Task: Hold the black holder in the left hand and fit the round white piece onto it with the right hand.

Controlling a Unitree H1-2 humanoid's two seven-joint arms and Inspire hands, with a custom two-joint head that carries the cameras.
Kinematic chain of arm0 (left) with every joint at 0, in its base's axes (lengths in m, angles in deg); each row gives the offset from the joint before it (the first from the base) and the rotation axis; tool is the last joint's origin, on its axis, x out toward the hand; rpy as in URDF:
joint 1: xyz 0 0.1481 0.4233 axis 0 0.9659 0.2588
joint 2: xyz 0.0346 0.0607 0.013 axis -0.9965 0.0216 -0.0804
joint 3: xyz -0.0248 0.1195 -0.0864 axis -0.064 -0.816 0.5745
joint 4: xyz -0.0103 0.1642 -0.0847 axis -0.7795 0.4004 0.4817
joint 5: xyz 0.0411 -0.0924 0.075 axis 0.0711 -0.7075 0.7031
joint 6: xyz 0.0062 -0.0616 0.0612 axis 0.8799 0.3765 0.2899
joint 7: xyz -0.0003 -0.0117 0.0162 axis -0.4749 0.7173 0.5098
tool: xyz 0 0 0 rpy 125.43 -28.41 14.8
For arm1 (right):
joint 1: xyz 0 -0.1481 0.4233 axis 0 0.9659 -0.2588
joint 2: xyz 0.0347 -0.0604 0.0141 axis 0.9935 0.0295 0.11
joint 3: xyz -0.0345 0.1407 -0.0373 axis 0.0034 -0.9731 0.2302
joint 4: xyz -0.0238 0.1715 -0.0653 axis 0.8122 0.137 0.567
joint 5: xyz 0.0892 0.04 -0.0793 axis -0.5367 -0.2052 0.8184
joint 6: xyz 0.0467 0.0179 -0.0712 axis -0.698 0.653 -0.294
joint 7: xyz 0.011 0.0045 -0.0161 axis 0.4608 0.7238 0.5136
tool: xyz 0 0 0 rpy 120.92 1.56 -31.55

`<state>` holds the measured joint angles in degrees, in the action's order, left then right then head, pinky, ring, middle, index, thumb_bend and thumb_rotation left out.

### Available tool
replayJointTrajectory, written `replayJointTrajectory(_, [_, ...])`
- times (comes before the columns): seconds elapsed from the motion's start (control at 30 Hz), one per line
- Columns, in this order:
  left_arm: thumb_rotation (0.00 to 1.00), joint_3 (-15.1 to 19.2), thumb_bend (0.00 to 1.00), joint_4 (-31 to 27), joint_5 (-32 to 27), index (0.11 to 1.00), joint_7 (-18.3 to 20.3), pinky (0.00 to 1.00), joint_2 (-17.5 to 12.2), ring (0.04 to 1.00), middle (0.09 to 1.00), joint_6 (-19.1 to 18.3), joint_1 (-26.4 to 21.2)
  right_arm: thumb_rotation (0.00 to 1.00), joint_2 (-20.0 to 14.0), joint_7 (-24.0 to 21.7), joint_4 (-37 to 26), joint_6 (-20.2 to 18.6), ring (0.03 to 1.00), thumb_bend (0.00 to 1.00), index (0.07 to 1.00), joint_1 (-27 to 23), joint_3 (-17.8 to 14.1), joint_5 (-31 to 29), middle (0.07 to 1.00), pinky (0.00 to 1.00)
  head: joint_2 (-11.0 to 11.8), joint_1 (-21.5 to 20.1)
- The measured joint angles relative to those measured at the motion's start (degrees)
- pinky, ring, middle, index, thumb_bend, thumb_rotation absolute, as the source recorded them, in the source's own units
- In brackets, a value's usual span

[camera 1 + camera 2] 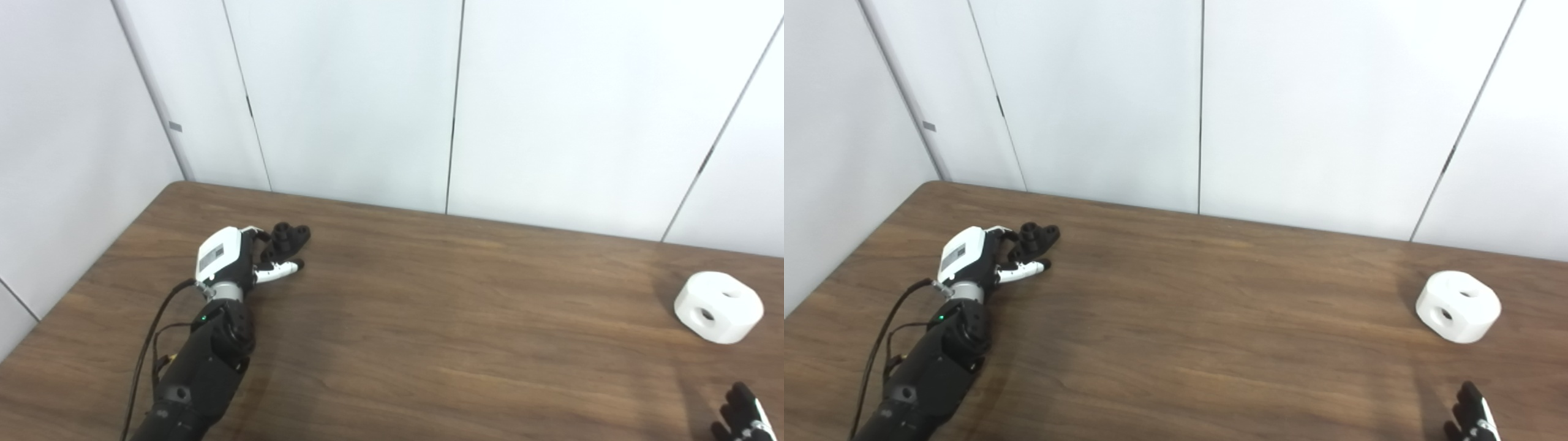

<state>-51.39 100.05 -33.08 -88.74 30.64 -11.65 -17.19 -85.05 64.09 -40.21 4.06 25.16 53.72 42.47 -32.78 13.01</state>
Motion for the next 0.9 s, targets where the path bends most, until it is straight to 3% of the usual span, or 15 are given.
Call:
replayJointTrajectory(0.7, [0.38, 0.0, 0.79, 3.8, -1.3, 0.689, -0.7, 0.92, 0.1, 0.909, 0.836, 0.0, -2.8, 1.00, 0.0, 0.4, -0.4, 0.0, 1.000, 0.59, 0.965, 0.3, 0.1, 0.4, 0.991, 1.00, -0.6, -0.2])
replayJointTrajectory(0.87, [0.29, 0.4, 0.78, 3.8, -1.8, 0.599, -1.0, 0.91, 0.1, 0.918, 0.821, 0.2, -2.8, 1.00, 0.0, 0.4, -0.5, -0.1, 1.000, 0.60, 0.966, 0.4, 0.1, 0.2, 0.993, 1.00, -1.0, -0.3])
replayJointTrajectory(0.9, [0.19, 0.8, 0.65, 3.8, -2.1, 0.546, -1.0, 0.91, 0.1, 0.927, 0.822, 0.3, -2.8, 1.00, 0.0, 0.4, -0.6, -0.2, 1.000, 0.60, 0.967, 0.4, 0.1, 0.3, 0.992, 1.00, -1.0, -0.3])
